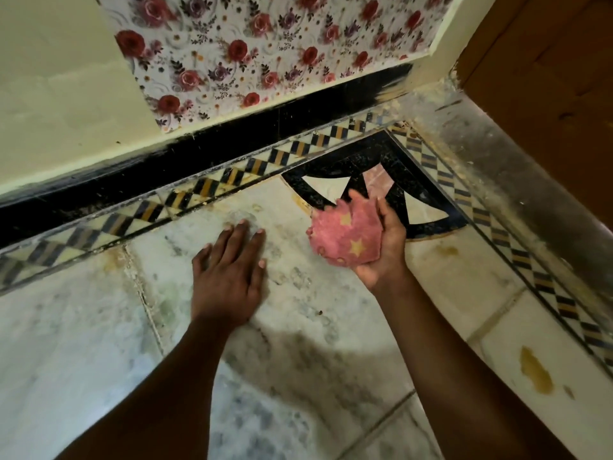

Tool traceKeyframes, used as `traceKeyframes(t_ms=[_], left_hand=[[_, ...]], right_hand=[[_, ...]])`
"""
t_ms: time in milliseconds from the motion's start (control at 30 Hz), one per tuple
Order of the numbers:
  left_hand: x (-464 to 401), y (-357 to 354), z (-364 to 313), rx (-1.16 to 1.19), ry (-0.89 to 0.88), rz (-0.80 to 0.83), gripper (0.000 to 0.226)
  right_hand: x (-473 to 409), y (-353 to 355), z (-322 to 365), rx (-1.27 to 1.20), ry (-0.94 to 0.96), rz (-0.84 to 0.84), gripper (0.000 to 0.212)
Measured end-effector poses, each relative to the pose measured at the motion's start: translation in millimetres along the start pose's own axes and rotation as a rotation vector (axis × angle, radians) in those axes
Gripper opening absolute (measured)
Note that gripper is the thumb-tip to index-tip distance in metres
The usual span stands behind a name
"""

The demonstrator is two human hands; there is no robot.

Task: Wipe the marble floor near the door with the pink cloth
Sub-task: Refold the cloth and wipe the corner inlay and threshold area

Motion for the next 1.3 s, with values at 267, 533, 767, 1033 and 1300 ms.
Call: traceKeyframes(t_ms=[267,533,767,1033,1300], left_hand=[[3.1,7.3,-4.0,-0.008,-0.091,-0.037,0.057],[73.1,39.6,-83.7,0.28,-0.38,-0.204,0.035],[128.5,63.8,-153.5,0.912,-0.275,-0.162,0.025],[141.3,58.0,-175.4,0.878,-0.26,-0.231,0.023],[134.1,60.6,-186.1,0.849,-0.349,-0.283,0.018]], right_hand=[[78.7,46.9,-47.4,-0.281,0.045,0.019,0.058],[142.9,57.1,-33.9,-0.382,0.037,-0.231,0.034],[167.7,39.8,-9.2,-0.274,-0.098,-0.186,0.045],[197.0,39.6,-0.1,-0.158,-0.103,-0.302,0.071],[204.5,48.6,8.3,-0.081,-0.139,-0.333,0.061]])
Point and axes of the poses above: each hand's wrist, its own x-axis away from the middle knuckle, its own y-axis out of the back of the hand, z = x × y, the point moved 3 cm from there along -x, towards the middle knuckle, and after that the axes turned 4 degrees about -y, right-handed, at the moved point
